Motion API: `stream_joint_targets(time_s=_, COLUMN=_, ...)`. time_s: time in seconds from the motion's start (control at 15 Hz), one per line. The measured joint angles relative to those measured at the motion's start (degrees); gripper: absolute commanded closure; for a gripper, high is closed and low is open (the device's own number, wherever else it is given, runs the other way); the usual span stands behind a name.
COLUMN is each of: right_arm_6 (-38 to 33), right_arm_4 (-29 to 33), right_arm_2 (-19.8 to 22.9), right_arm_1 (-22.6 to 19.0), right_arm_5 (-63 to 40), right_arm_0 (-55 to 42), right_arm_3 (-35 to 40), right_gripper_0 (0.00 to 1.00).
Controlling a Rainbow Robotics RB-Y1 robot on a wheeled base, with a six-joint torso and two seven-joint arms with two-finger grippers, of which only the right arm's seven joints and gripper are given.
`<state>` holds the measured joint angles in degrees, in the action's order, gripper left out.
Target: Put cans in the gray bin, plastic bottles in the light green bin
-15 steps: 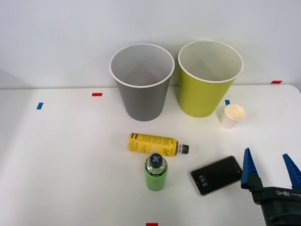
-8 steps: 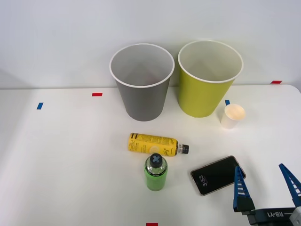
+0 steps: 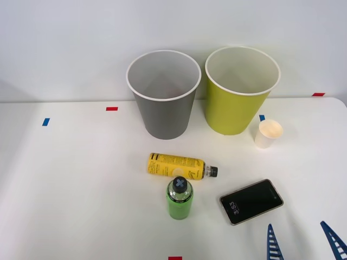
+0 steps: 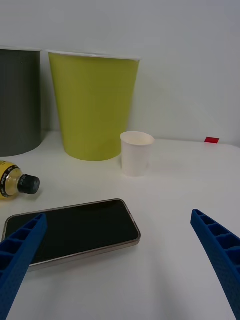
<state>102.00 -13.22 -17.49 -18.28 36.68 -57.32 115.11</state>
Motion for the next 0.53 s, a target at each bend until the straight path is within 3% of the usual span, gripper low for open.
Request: stream_joint_targets(time_s=0.53, right_arm_6=0.4, right_arm_4=5.8, right_arm_2=-3.0, right_arm_1=1.9, right_arm_5=1.9, right_arm_0=-1.0, right_arm_3=-4.9, right_gripper_0=0.0)
